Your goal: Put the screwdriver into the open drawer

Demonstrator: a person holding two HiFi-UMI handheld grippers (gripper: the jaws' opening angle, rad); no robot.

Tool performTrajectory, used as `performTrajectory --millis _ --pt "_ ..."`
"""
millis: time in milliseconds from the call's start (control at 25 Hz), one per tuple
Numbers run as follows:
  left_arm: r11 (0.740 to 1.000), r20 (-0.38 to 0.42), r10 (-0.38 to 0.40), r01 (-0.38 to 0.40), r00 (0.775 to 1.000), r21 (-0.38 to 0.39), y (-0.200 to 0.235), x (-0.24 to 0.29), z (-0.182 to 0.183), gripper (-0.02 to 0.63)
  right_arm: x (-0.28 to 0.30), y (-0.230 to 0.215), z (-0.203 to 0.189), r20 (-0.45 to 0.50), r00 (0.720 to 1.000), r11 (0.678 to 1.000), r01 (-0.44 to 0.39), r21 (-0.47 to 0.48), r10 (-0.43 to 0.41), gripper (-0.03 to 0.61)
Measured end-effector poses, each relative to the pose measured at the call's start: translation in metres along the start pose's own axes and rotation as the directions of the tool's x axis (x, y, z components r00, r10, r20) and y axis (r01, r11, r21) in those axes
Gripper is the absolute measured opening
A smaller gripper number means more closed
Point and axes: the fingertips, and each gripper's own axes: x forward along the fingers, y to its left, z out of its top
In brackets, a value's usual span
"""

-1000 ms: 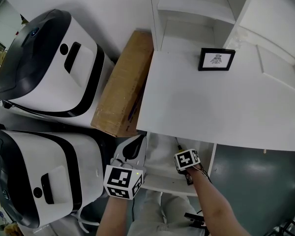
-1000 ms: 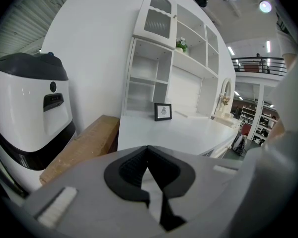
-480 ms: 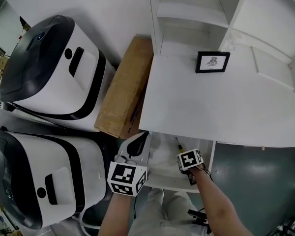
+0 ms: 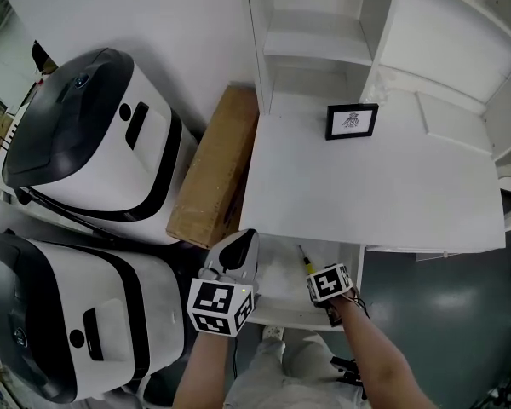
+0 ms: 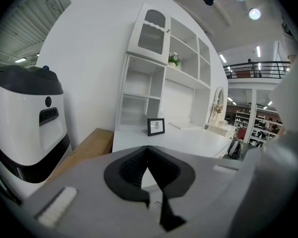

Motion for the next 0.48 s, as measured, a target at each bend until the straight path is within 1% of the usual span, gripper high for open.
performTrajectory --millis 80,240,480 --pt "1.000 0.012 -0.005 0.005 1.000 0.004 -0.003 -0.003 0.005 0.009 -0.006 0.001 0.001 0.017 1.000 1.000 -0.004 -0.011 0.004 0.215" --pt "1.000 0.038 -0.014 0.013 0.999 0.011 -0.008 -0.009 0.015 0.009 -0.025 0.004 0.009 0.043 0.999 1.000 -0.009 -0.002 0.009 0.213" --pt "1.000 0.076 -0.013 0.012 0.997 0.011 -0.009 -0.020 0.028 0.009 -0.054 0.002 0.019 0.095 0.995 1.000 0.010 0.020 -0.012 0.206"
